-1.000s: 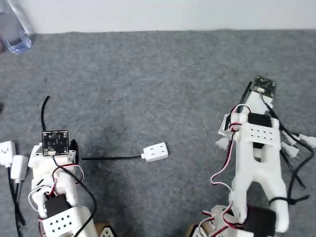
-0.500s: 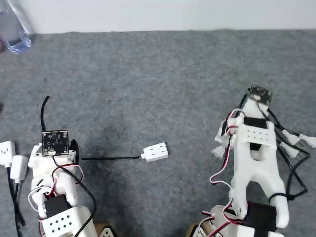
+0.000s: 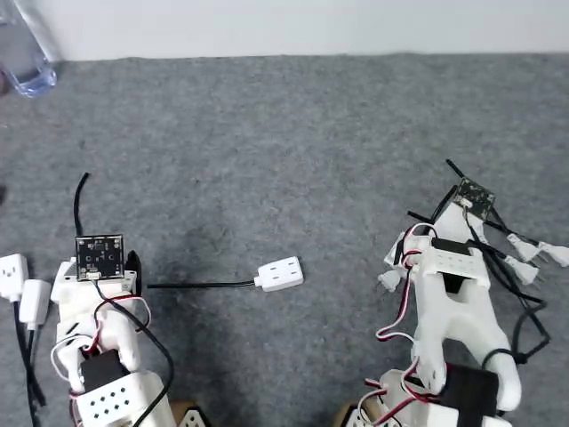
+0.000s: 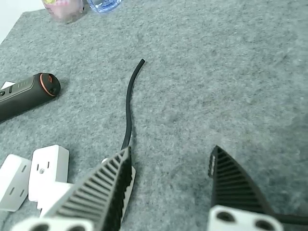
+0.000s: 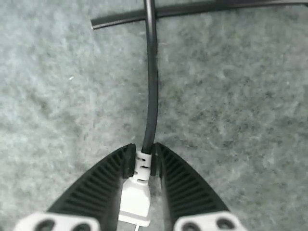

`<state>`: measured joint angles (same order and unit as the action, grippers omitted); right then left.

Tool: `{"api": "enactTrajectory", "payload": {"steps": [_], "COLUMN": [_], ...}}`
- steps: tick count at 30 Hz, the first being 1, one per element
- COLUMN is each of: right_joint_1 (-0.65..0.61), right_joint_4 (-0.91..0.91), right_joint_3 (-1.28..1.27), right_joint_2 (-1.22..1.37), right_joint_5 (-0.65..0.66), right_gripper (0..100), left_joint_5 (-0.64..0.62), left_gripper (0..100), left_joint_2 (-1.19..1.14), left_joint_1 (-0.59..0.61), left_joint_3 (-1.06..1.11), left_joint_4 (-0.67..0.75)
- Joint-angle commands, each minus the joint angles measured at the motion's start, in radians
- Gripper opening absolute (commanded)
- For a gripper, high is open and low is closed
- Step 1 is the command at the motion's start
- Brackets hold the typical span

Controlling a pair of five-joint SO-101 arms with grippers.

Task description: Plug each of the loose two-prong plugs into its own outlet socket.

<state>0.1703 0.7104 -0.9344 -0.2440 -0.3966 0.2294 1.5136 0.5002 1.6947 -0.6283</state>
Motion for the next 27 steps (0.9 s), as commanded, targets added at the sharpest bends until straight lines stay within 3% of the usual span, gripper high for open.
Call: {"api": "enactTrajectory", "payload": {"steps": [1, 4, 10, 16, 21, 27], "right_joint_1": [-0.019, -0.050, -0.113, -0.193, -0.234, -0.189], "right_joint_4": [-0.015, 0.050, 0.147, 0.183, 0.371, 0.541], "right_joint_3": [0.000, -0.002, 0.006, 0.034, 0.153, 0.275], "right_joint_2": [-0.008, -0.010, -0.013, -0.077, -0.294, -0.527], "right_joint_5": [0.115, 0.203, 0.210, 0.210, 0.210, 0.203], "right_gripper": [5.1, 16.3, 32.0, 32.9, 32.9, 33.0], "left_joint_5": [-0.008, -0.008, -0.008, -0.008, -0.008, -0.008], "left_gripper": [25, 25, 25, 25, 25, 25], "left_joint_2": [0.012, 0.012, 0.012, 0.012, 0.012, 0.012], "left_joint_1": [-0.008, -0.008, -0.008, -0.008, -0.008, -0.008], "left_joint_3": [-0.007, -0.007, -0.007, -0.007, -0.007, -0.007], "left_joint_4": [0.026, 0.026, 0.026, 0.026, 0.026, 0.026]}}
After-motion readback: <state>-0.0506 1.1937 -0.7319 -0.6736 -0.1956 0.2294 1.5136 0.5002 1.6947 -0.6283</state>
